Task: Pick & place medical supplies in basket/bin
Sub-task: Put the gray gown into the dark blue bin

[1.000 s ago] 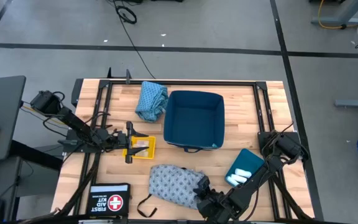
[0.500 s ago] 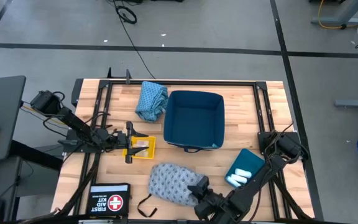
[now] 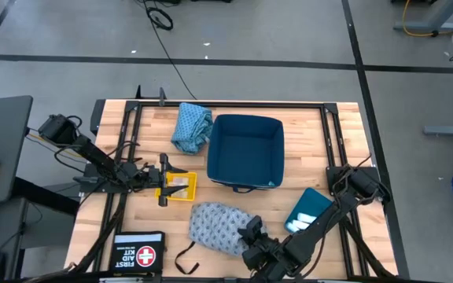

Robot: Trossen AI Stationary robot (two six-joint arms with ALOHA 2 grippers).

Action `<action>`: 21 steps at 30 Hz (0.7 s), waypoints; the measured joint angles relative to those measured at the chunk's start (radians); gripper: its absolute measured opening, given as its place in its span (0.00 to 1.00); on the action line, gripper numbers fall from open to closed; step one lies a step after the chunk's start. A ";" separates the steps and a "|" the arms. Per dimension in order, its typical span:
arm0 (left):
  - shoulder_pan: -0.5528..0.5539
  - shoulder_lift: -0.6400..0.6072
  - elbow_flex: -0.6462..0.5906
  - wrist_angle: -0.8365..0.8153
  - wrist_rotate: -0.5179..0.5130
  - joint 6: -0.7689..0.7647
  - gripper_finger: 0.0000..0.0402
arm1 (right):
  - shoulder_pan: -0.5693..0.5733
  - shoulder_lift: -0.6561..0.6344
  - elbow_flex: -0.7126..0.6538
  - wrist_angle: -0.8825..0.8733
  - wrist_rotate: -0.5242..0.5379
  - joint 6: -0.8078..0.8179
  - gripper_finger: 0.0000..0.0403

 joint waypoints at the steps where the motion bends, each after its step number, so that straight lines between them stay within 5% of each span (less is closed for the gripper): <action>1: 0.000 0.000 0.000 0.000 0.000 0.000 0.56 | -0.003 0.000 0.000 -0.001 -0.001 0.002 0.03; 4: 0.000 0.000 0.000 0.000 0.000 0.000 0.56 | -0.004 0.000 0.000 -0.001 -0.002 -0.006 0.08; 11: 0.000 0.000 0.000 -0.002 0.000 0.000 0.56 | 0.012 0.000 0.032 -0.010 -0.031 0.043 0.38; 16: 0.000 0.000 0.000 -0.037 -0.001 0.000 0.56 | 0.036 0.000 0.130 -0.023 -0.178 0.128 0.52; 21: 0.000 0.000 0.000 -0.037 -0.005 -0.010 0.56 | 0.064 -0.003 0.163 -0.014 -0.322 0.207 0.55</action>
